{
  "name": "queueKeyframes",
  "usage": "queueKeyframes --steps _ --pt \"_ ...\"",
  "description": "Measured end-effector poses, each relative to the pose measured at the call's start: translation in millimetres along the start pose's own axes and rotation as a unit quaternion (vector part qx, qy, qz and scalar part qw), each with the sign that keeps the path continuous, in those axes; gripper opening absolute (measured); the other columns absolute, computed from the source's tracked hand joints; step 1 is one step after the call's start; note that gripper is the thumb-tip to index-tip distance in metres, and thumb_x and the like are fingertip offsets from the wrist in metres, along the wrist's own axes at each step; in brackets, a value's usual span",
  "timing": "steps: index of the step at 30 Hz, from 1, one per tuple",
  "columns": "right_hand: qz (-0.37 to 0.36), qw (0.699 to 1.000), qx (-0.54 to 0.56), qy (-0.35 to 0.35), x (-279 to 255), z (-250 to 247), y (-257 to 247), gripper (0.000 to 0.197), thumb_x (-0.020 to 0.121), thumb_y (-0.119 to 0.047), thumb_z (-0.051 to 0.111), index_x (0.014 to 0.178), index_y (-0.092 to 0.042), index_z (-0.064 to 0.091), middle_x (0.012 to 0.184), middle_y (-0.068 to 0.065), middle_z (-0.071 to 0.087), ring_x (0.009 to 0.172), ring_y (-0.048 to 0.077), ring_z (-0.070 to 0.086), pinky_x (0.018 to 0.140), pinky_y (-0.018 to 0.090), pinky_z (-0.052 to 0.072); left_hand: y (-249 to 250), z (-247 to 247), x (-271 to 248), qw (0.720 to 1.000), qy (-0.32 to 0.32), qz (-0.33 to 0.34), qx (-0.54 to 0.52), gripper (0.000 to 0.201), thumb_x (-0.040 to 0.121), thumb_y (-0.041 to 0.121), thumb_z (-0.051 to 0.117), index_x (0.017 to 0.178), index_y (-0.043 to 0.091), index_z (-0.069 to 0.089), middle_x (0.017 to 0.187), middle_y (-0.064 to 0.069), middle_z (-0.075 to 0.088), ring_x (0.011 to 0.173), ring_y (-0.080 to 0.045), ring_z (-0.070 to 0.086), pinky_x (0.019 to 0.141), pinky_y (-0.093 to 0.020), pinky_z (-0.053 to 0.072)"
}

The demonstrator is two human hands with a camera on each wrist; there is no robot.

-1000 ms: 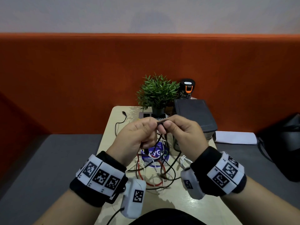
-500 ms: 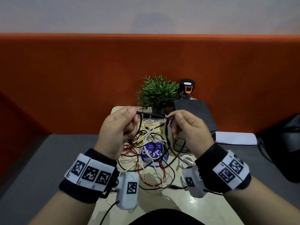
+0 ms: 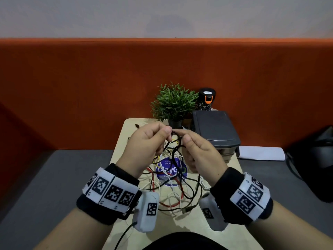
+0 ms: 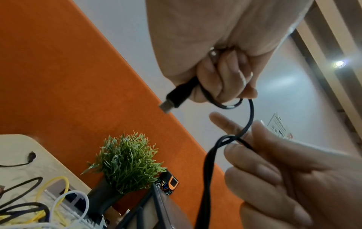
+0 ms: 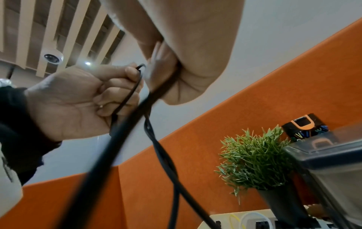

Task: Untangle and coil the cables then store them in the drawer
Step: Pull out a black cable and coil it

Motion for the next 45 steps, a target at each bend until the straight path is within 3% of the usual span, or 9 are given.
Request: queueKeyframes --steps 7,11,15,19,23,29,37,40,45 --pt "-0.032 0.986 -0.150 0.066 3 -26 -14 0.048 0.083 0.001 0.061 0.110 -0.038 0.052 0.108 0.002 0.051 0.088 0.012 0.055 0.081 0.023 0.050 11 -23 3 0.995 0.088 0.030 0.026 0.032 0.097 0.020 0.050 0.065 0.015 0.055 0.043 0.012 0.033 0.039 -0.007 0.025 0.042 -0.017 0.024" --pt "-0.115 0.967 -0.180 0.141 -6 -35 -36 0.039 0.083 0.006 0.058 0.093 -0.032 0.058 0.090 0.002 0.056 0.074 0.011 0.051 0.067 0.020 0.045 15 -30 6 0.991 0.131 0.033 0.023 0.033 0.098 0.017 0.048 0.066 0.011 0.053 0.042 0.011 0.032 0.039 -0.007 0.024 0.041 -0.014 0.025" --pt "-0.062 0.985 -0.158 0.018 -10 -10 -31 0.028 0.089 -0.002 0.056 0.089 -0.027 0.069 0.076 -0.003 0.068 0.062 0.011 0.062 0.059 0.026 0.052 16 -28 7 0.990 0.135 0.031 -0.006 0.033 0.098 0.017 0.047 0.066 0.010 0.052 0.042 0.010 0.029 0.039 -0.008 0.021 0.040 -0.015 0.023" --pt "0.061 0.938 -0.336 -0.068 -7 0 5 0.030 0.093 -0.024 0.056 0.121 -0.032 0.059 0.106 -0.018 0.064 0.096 0.003 0.061 0.088 0.025 0.051 28 -23 6 0.990 0.127 0.046 -0.045 0.031 0.098 0.015 0.046 0.068 0.007 0.051 0.043 0.009 0.026 0.039 -0.008 0.018 0.041 -0.010 0.028" --pt "0.080 0.918 -0.378 -0.089 -3 3 30 0.036 0.096 -0.033 0.051 0.133 -0.035 0.050 0.126 -0.014 0.053 0.104 0.000 0.051 0.085 0.014 0.041 40 -25 5 0.988 0.124 0.065 -0.058 0.030 0.098 0.016 0.046 0.070 0.007 0.052 0.043 0.009 0.027 0.040 -0.007 0.019 0.039 -0.014 0.024" --pt "0.032 0.933 -0.348 -0.085 0 1 42 0.028 0.096 -0.029 0.052 0.118 -0.021 0.067 0.117 -0.016 0.056 0.112 0.000 0.049 0.100 0.019 0.037 44 -49 10 0.977 0.187 0.081 -0.060 0.030 0.098 0.017 0.047 0.070 0.009 0.054 0.042 0.011 0.029 0.039 -0.007 0.021 0.037 -0.014 0.022" --pt "0.087 0.943 -0.320 0.032 8 -23 37 0.037 0.090 -0.044 0.057 0.061 -0.022 0.064 0.067 -0.007 0.060 0.064 0.003 0.054 0.061 0.024 0.041 34 -40 9 0.979 0.174 0.075 -0.068 0.030 0.099 0.016 0.045 0.071 0.008 0.053 0.042 0.010 0.027 0.038 -0.006 0.020 0.038 -0.014 0.022" --pt "0.081 0.965 -0.248 0.017 7 -18 26 0.010 0.082 -0.033 0.071 0.080 -0.034 0.062 0.073 -0.010 0.064 0.064 0.005 0.055 0.062 0.031 0.049 31 -30 8 0.986 0.143 0.060 -0.061 0.030 0.097 0.015 0.047 0.069 0.007 0.052 0.042 0.010 0.027 0.038 -0.006 0.020 0.039 -0.014 0.024" --pt "0.026 0.981 -0.192 -0.027 5 1 -3 0.019 0.082 -0.030 0.072 0.100 -0.030 0.064 0.095 -0.010 0.069 0.083 0.011 0.065 0.082 0.036 0.055 18 -9 4 0.994 0.099 0.018 -0.047 0.031 0.097 0.014 0.047 0.068 0.007 0.052 0.042 0.008 0.027 0.038 -0.008 0.020 0.039 -0.017 0.021"
Point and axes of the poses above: each hand's wrist, its own x-axis towards the middle knuckle, its own z-axis out of the palm, y = z × x, the point moved 6 cm from there along x, towards the middle knuckle
